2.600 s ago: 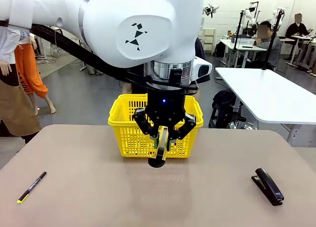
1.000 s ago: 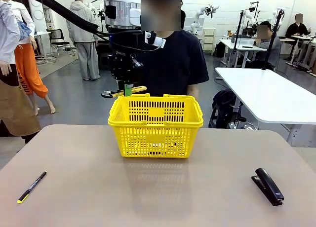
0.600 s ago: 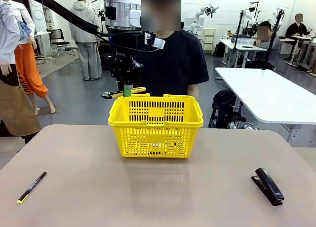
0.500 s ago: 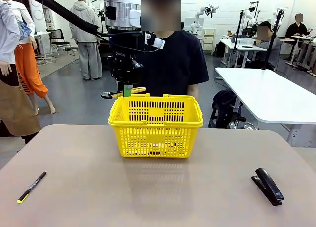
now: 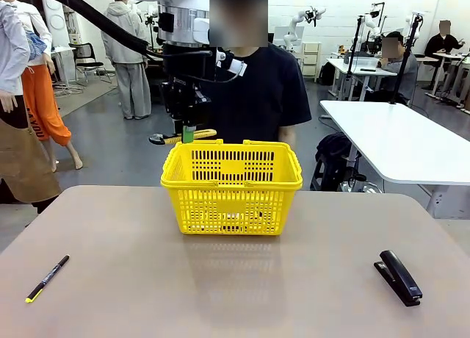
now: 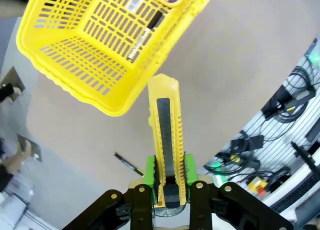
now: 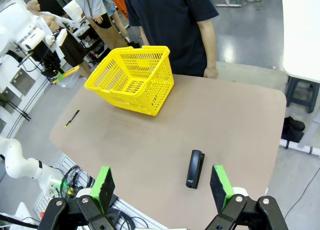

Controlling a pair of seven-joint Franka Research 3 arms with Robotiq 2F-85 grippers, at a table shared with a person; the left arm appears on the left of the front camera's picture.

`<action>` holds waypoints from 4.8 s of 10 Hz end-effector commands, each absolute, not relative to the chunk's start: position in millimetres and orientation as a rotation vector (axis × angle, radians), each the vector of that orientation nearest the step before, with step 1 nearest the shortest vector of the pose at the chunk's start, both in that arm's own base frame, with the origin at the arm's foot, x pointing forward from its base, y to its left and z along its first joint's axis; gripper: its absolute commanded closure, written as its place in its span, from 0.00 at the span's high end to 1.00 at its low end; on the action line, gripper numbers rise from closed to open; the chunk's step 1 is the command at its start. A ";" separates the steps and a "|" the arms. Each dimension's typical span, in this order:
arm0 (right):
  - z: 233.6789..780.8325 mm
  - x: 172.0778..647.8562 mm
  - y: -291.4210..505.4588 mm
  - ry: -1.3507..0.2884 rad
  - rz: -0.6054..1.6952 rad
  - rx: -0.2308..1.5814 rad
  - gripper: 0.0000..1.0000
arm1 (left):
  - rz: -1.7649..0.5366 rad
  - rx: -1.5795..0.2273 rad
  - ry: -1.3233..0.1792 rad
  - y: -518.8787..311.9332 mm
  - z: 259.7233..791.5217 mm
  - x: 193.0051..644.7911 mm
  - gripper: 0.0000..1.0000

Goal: Place the items the person wants into the basket.
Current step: Pick up the item the person points to and place it in the Market Basket.

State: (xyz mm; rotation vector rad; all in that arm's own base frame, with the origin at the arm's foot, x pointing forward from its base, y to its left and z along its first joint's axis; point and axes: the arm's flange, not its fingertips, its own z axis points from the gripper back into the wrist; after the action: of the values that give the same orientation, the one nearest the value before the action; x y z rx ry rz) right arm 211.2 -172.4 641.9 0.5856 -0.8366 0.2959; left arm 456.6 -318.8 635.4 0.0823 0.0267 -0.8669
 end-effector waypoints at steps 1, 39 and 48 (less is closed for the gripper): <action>643.7 212.0 -171.7 -0.819 0.278 0.573 1.00 | -1.046 0.205 0.048 -334.1 635.6 498.7 0.27; 643.7 212.0 -171.7 -0.819 0.278 0.573 1.00 | -1.071 0.047 0.196 -344.5 517.9 583.6 1.00; 643.7 212.0 -171.7 -0.819 0.278 0.573 1.00 | -1.121 -0.086 -0.040 -206.5 636.6 406.5 1.00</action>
State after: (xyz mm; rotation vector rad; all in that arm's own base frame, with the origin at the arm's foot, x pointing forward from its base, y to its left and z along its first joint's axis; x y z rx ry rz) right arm 211.5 -172.4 642.0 0.5856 -0.8366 0.2970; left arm 427.2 -229.5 660.2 -0.0500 -0.0093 -1.1055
